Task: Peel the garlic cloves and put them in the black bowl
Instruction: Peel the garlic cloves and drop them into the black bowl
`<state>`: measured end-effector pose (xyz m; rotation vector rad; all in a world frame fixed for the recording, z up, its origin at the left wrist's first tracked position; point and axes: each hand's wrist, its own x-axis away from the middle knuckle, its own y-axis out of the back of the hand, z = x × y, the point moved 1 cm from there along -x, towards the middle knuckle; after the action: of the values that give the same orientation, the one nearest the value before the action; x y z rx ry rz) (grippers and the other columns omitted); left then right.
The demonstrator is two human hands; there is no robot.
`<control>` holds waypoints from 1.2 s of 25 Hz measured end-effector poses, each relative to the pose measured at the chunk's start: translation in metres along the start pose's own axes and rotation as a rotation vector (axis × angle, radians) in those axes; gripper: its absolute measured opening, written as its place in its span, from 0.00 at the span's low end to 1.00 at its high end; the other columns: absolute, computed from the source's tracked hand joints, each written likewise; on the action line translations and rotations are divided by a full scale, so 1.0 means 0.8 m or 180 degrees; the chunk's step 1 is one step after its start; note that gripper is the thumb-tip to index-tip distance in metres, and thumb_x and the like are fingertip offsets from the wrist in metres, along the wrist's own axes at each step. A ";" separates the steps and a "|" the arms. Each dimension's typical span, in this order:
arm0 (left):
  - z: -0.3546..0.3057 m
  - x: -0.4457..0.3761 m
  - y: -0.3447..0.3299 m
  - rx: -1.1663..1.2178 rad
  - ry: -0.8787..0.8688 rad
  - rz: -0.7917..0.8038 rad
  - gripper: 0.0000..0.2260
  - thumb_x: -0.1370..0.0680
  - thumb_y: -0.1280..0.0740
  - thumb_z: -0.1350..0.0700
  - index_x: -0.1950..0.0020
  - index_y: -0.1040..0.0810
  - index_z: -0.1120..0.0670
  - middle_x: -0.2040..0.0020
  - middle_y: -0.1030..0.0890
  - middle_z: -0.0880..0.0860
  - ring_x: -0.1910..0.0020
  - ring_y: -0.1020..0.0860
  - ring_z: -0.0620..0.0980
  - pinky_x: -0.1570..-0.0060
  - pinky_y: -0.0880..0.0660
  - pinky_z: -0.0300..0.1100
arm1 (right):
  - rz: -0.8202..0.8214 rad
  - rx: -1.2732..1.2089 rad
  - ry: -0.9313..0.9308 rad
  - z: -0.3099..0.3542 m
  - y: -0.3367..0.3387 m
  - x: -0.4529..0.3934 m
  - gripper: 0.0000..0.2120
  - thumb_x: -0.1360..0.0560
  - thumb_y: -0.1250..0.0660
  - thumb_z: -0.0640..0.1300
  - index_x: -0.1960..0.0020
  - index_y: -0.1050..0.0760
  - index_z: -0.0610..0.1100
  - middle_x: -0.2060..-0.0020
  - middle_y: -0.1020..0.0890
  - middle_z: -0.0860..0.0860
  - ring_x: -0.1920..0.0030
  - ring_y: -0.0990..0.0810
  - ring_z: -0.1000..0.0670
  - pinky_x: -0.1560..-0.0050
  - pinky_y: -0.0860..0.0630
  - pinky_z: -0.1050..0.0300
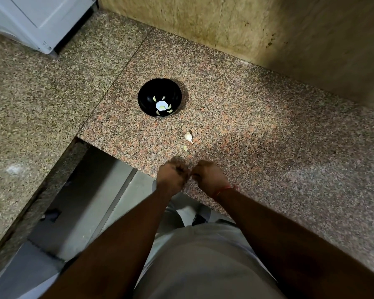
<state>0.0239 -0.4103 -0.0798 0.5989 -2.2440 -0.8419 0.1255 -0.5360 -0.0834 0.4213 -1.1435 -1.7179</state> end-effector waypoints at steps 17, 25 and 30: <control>-0.001 0.005 -0.001 0.0550 0.0250 0.0024 0.12 0.25 0.25 0.59 0.65 0.16 0.45 0.67 0.16 0.44 0.69 0.18 0.42 0.63 0.18 0.39 | 0.0145 -0.0015 -0.0174 0.003 0.017 -0.008 0.07 0.21 0.34 0.44 0.53 0.18 0.45 0.56 0.23 0.50 0.56 0.21 0.47 0.61 0.28 0.56; -0.010 0.007 0.009 0.0651 0.1093 0.0039 0.09 0.27 0.22 0.55 0.66 0.16 0.53 0.70 0.17 0.48 0.73 0.18 0.44 0.74 0.23 0.37 | 0.0133 -0.0171 -0.0600 0.011 0.025 -0.013 0.07 0.24 0.30 0.39 0.56 0.15 0.49 0.56 0.17 0.52 0.58 0.20 0.52 0.61 0.25 0.60; -0.012 -0.006 0.019 0.0408 0.1446 0.0246 0.13 0.30 0.19 0.49 0.63 0.17 0.56 0.69 0.18 0.50 0.76 0.22 0.41 0.82 0.32 0.31 | 0.0084 -0.0152 -0.0761 0.017 0.023 -0.010 0.06 0.23 0.31 0.40 0.55 0.17 0.49 0.56 0.19 0.52 0.59 0.20 0.51 0.60 0.20 0.56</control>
<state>0.0308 -0.4009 -0.0655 0.6808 -1.8976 -0.4672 0.1295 -0.5234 -0.0630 0.1732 -1.2686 -1.8035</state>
